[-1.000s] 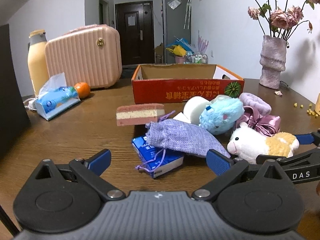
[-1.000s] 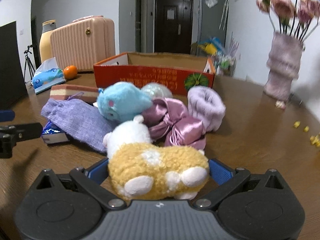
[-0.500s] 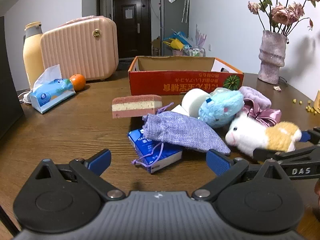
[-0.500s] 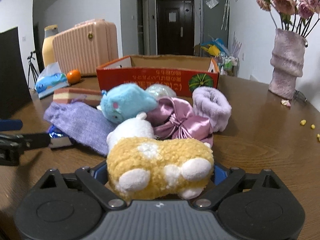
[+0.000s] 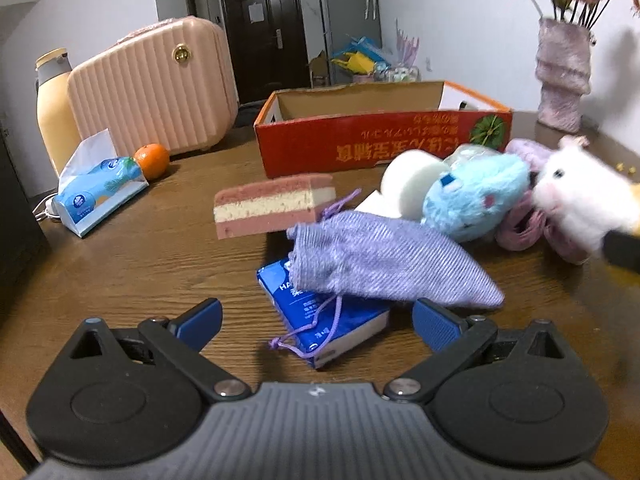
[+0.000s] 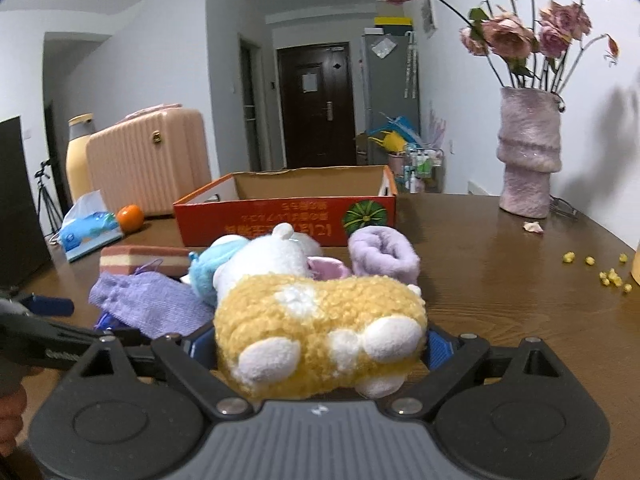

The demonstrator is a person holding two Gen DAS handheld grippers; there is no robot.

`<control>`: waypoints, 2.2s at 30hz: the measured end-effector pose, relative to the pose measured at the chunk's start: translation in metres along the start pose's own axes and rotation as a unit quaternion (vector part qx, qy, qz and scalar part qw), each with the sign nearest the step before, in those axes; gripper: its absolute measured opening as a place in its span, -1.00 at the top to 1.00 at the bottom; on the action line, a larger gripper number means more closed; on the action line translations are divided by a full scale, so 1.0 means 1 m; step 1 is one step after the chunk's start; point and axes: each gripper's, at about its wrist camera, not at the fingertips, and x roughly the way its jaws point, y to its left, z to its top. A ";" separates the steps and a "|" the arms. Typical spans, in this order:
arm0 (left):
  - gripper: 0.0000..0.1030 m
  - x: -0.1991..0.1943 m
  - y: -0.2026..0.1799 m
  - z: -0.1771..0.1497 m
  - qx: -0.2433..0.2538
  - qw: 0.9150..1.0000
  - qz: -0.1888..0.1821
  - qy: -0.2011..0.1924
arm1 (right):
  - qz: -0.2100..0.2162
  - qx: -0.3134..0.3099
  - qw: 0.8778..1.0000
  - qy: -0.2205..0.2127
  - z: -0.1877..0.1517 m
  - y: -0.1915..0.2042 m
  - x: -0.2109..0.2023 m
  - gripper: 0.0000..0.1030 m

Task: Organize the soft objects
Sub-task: 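Close the left tool on the blue tissue pack and lift it, then carry the yellow plush and tissue pack into the cardboard box with both tools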

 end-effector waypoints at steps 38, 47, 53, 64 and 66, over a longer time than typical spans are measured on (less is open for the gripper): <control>-0.01 -0.018 0.029 -0.006 -0.043 0.998 -0.029 -0.032 | -0.029 0.002 0.999 -0.018 -0.002 -0.002 0.001 -0.84; -0.01 -0.058 0.038 -0.010 -0.048 0.994 -0.035 -0.091 | -0.028 -0.010 0.999 -0.031 -0.002 0.004 -0.004 -0.84; -0.01 -0.075 0.038 -0.003 -0.037 0.991 -0.040 -0.122 | -0.027 -0.021 0.998 -0.043 0.003 0.011 -0.009 -0.84; -0.01 -0.085 0.039 0.029 -0.035 0.984 -0.046 -0.168 | -0.028 -0.031 0.997 -0.071 0.030 0.019 -0.003 -0.84; -0.01 -0.082 0.039 0.037 -0.039 0.983 -0.048 -0.171 | -0.032 -0.033 0.996 -0.079 0.036 0.020 0.000 -0.84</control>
